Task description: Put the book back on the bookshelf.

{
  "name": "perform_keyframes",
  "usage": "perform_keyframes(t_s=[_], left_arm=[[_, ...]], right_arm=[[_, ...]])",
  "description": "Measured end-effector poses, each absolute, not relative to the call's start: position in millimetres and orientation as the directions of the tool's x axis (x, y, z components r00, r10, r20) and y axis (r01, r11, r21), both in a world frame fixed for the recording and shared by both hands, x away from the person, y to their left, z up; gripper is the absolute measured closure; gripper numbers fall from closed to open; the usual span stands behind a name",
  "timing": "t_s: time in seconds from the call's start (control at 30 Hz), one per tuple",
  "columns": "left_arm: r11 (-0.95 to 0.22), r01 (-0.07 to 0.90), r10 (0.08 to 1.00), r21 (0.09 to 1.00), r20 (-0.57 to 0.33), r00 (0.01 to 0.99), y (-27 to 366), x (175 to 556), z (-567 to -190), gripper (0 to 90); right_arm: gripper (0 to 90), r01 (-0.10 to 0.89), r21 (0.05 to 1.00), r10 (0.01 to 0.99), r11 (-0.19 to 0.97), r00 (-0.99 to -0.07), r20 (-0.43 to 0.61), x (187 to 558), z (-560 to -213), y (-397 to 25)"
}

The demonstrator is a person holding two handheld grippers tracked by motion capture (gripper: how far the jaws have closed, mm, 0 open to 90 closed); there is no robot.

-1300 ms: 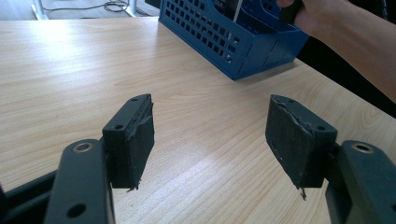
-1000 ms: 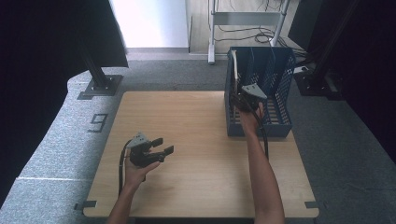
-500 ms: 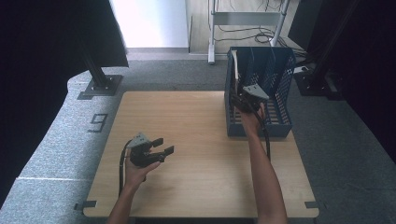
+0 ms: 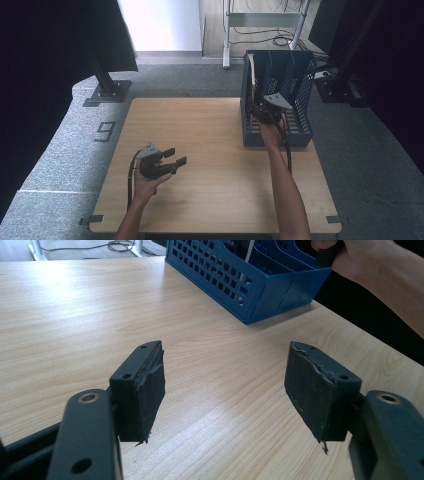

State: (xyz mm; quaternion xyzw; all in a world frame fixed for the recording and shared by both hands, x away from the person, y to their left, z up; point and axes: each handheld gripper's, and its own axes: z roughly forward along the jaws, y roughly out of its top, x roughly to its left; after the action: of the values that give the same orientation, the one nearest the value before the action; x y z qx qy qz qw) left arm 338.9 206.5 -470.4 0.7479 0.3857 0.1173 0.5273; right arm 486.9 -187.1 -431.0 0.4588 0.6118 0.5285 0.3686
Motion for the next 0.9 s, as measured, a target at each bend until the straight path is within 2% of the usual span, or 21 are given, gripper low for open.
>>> perform_keyframes(t_s=[0.6, 0.9], left_arm=[[-0.156, 0.454, 0.699, 0.878, -0.227, 0.678, 205, 338, -470, 32.5], [-0.161, 0.456, 0.699, 0.875, -0.225, 0.679, 204, 338, -471, 32.5]], right_arm=[[46.4, 0.200, 0.979, 0.920, 0.031, -0.388, 0.050, 451, -436, -191], [46.8, 0.175, 0.984, 0.908, 0.015, -0.414, 0.060, 429, -442, -195]])
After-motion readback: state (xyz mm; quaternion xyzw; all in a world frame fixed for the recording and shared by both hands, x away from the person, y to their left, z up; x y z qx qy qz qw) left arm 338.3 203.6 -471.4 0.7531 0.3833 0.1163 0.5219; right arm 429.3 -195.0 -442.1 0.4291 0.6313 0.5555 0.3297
